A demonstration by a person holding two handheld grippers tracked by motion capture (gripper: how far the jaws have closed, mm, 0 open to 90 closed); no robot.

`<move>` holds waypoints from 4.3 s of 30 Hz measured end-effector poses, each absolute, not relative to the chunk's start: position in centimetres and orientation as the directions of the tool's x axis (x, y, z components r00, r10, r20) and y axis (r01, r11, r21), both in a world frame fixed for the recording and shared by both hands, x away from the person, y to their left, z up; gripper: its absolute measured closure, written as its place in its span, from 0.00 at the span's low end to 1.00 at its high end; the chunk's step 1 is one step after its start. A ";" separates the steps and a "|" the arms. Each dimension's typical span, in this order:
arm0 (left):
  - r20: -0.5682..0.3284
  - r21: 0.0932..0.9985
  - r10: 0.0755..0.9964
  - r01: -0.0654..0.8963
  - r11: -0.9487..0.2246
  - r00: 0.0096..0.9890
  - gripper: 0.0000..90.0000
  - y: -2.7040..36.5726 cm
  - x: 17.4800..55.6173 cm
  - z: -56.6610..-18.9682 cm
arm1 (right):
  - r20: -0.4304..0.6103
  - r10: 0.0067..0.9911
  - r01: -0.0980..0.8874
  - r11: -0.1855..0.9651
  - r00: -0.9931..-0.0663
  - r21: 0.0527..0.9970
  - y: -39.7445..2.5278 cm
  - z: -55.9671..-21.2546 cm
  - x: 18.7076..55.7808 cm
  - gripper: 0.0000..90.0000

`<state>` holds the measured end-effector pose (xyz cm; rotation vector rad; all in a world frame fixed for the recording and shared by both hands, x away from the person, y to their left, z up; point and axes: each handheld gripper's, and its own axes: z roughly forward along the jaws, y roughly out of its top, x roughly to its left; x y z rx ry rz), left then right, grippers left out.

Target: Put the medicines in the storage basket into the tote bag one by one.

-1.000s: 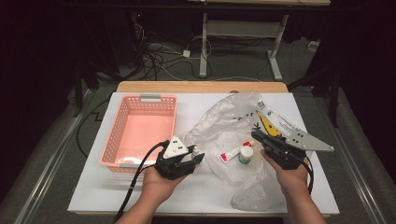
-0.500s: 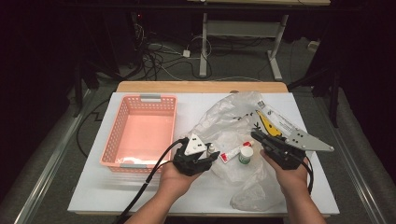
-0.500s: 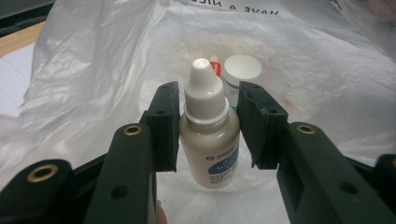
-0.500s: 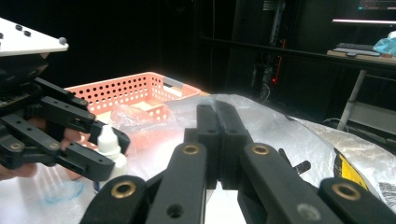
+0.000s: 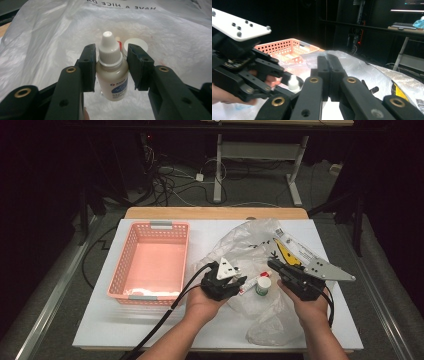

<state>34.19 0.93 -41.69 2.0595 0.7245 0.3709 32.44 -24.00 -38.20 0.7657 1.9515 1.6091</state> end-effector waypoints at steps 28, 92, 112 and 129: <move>-0.046 0.830 0.688 0.411 -0.377 0.725 0.65 -2.9 39.8 -46.2 | 0.000 0.699 0.132 0.135 -0.715 0.982 -24.3 -38.6 32.9 1.00; -0.151 0.764 0.637 0.498 -0.410 0.756 0.00 4.3 30.5 -48.0 | -0.011 0.717 0.120 0.131 -0.697 0.984 -25.6 -37.9 31.9 1.00; -0.138 0.665 0.715 0.599 -0.446 0.686 0.14 3.1 34.9 -49.1 | -0.009 0.733 0.126 0.129 -0.680 0.984 -26.6 -38.0 31.5 1.00; -0.056 0.698 0.616 0.472 -0.538 0.786 0.98 1.7 33.5 -49.0 | -0.013 0.733 0.135 0.142 -0.680 0.981 -26.2 -38.3 31.4 1.00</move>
